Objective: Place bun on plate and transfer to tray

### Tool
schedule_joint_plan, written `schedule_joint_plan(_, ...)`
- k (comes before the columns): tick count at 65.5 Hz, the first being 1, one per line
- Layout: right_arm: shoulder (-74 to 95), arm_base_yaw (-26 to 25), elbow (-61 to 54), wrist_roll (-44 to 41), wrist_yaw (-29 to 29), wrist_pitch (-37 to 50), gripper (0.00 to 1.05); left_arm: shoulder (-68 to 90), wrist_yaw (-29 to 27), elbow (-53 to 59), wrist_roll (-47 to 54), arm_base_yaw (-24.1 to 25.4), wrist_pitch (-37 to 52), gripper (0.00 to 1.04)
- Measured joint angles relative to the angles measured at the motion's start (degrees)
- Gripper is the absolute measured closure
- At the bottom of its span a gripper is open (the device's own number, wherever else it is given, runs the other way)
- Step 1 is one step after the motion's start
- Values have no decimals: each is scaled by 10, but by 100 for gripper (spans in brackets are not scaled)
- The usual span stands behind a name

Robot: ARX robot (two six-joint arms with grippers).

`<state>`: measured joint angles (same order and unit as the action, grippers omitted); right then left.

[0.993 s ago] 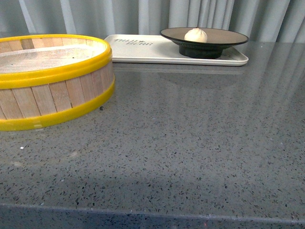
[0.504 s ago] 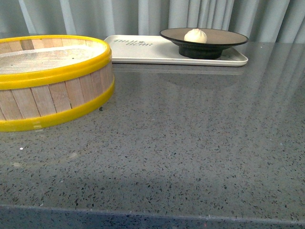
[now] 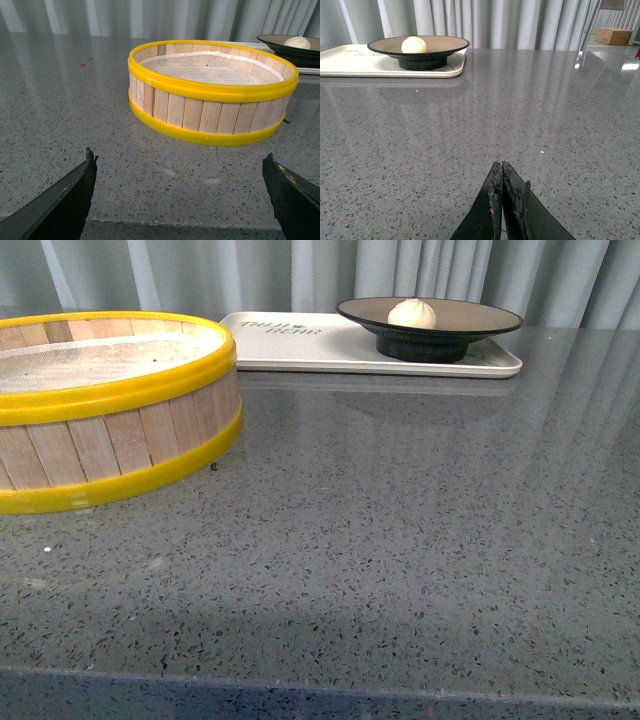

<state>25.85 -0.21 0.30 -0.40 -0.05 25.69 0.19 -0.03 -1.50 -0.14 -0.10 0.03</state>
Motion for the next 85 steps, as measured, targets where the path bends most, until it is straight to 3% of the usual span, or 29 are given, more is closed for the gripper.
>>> schedule_joint_plan(45,-157,0,0,0,0,-154,103,0,0,0,0,0,0,7)
schedule_joint_plan(52,-235,0,0,0,0,-251,103,0,0,0,0,0,0,7)
schedule_joint_plan(77,-256,0,0,0,0,-257,103,0,0,0,0,0,0,7)
schedule_joint_plan(85,-256,0,0,0,0,-257,86,0,0,0,0,0,0,7)
